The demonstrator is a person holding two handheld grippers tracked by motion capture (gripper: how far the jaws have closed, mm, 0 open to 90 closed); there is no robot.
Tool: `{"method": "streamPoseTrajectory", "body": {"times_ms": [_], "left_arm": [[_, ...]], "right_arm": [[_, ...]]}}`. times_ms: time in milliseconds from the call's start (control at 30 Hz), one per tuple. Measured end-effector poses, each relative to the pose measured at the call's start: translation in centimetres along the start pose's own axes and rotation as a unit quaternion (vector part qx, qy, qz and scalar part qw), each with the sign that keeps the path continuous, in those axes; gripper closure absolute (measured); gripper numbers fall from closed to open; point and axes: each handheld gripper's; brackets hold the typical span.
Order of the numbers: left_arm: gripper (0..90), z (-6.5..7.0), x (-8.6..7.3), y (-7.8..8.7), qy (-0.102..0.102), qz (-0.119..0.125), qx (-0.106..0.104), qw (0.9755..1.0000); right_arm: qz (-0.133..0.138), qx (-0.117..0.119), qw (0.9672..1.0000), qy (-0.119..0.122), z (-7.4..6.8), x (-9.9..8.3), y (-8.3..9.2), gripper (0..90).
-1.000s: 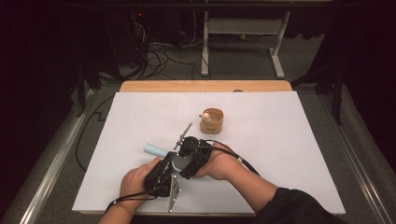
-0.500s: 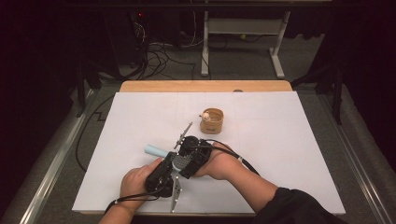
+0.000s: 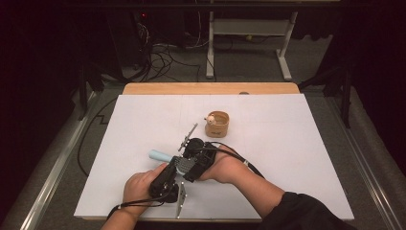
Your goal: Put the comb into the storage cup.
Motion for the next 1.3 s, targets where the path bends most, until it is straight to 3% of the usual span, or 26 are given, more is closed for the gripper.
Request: {"method": "streamPoseTrajectory", "body": {"times_ms": [333, 767, 867, 900, 1300], "left_arm": [[77.5, -0.1, 0.0, 0.0, 0.005, -0.001, 0.003, 1.0000], [77.6, -0.2, 0.0, -0.1, 0.010, -0.004, 0.010, 0.9999], [77.6, -0.3, 0.0, -0.1, 0.013, -0.006, 0.011, 0.9998], [77.6, 0.1, 0.0, -0.5, 0.054, 0.020, 0.003, 0.9983], [77.6, -0.3, 0.1, -0.5, 0.062, 0.019, 0.015, 0.9978]], "right_arm": [[-0.004, -0.011, 0.9999, 0.009, -0.2, 0.1, 0.1, 18.4], [-0.022, -0.022, 0.9994, 0.015, -0.1, -0.3, 0.4, 0.5], [-0.022, -0.027, 0.9993, 0.015, -0.2, -0.4, 0.6, 0.0], [-0.024, -0.029, 0.9992, 0.017, -0.2, -0.4, 0.6, 0.0], [-0.020, -0.042, 0.9987, 0.022, -0.4, -1.1, 1.9, 0.0]]}}
Point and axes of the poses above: each handheld gripper's, and its own axes: y roughly backward along the jaws, x roughly out of its top, z roughly to its right, and after that the axes turned 14 degrees about y, right-handed
